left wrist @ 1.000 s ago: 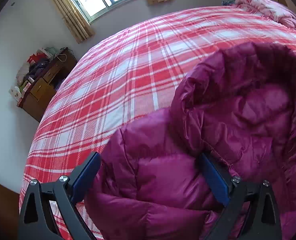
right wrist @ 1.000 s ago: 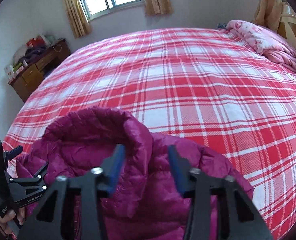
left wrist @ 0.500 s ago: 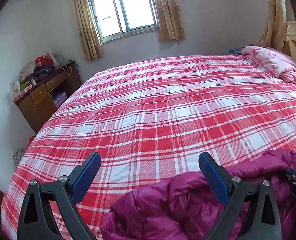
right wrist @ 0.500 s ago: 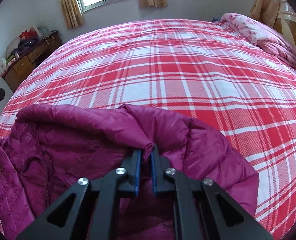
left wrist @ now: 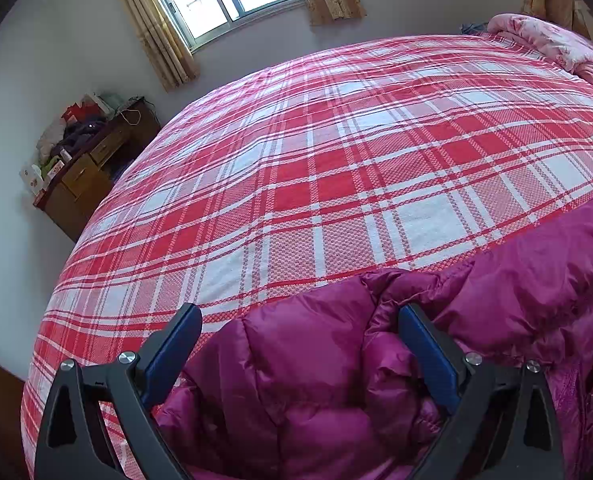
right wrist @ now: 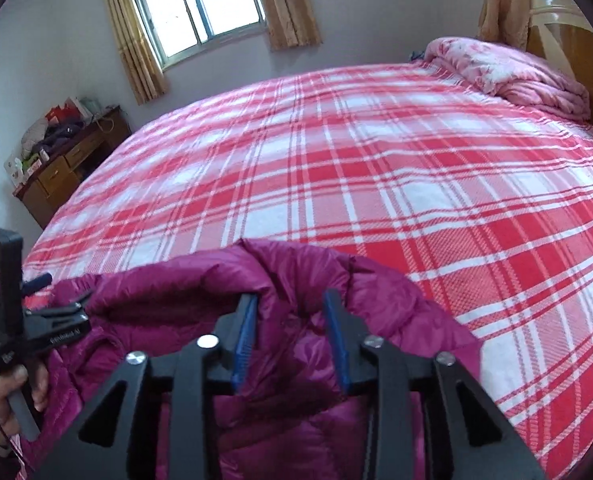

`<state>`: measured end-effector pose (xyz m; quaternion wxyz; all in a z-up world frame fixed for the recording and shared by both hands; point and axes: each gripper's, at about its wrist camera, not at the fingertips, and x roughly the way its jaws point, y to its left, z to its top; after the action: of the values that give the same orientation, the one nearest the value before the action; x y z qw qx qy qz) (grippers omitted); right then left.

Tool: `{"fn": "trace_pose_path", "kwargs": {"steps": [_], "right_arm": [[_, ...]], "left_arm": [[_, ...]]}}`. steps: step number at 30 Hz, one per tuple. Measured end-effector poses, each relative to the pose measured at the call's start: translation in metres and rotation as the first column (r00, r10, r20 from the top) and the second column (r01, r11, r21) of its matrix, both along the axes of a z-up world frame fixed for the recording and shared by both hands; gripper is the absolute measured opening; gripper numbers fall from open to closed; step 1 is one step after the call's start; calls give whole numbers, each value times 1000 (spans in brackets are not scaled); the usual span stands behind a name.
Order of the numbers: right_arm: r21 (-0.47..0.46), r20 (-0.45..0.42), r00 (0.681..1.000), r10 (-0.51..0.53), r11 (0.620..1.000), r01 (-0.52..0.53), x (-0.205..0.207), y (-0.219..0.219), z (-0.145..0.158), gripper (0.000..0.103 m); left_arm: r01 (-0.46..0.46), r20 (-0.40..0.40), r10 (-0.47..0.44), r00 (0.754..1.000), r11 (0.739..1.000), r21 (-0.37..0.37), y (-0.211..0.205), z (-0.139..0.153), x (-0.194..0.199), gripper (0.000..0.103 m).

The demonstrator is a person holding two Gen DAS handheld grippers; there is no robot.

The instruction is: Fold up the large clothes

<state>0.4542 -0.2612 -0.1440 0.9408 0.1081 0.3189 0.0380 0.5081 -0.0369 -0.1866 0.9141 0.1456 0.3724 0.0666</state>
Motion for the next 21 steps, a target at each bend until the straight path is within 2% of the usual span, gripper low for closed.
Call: {"fn": "trace_pose_path", "kwargs": {"steps": [2,4,5,6,8,9,11,13,15,18,21], "right_arm": [[-24,65,997,-38,999,39,-6,3,24,47],[-14,112,992,-51,999,53,0,8,41,63],[-17,114,993,-31,999,33,9,15,46,74],[-17,87,996,9,1000,-8,21,24,46,76],[5,10,996,84,996,-84,44,39,33,71],[0,-28,994,107,994,-107,51,46,24,62],[-34,-121,982,147,988,-153,63,59,3,46],[-32,-147,978,147,988,-154,63,58,-12,46],[-25,-150,979,138,989,-143,58,52,-21,46],[-28,-166,976,138,989,-145,56,51,-29,46],[-41,-164,977,137,988,-146,53,50,-30,46]], "left_arm": [[2,-1,-2,1000,1000,-7,1,0,1,99],[4,-1,-4,1000,1000,-6,1,1,1,99],[5,-2,-5,1000,1000,-8,1,1,1,99],[5,-1,-5,1000,1000,-10,1,0,1,99],[6,5,-6,1000,1000,-14,0,2,-2,99],[4,20,-4,1000,1000,-23,1,7,-5,99],[16,87,-8,996,996,-91,3,28,-17,99],[33,167,-8,986,989,-145,1,53,-25,99],[81,195,-41,980,976,-201,-8,70,-24,99],[117,149,-85,985,968,-222,-27,65,-10,99],[87,38,-81,996,976,-200,-39,30,5,99]]}}
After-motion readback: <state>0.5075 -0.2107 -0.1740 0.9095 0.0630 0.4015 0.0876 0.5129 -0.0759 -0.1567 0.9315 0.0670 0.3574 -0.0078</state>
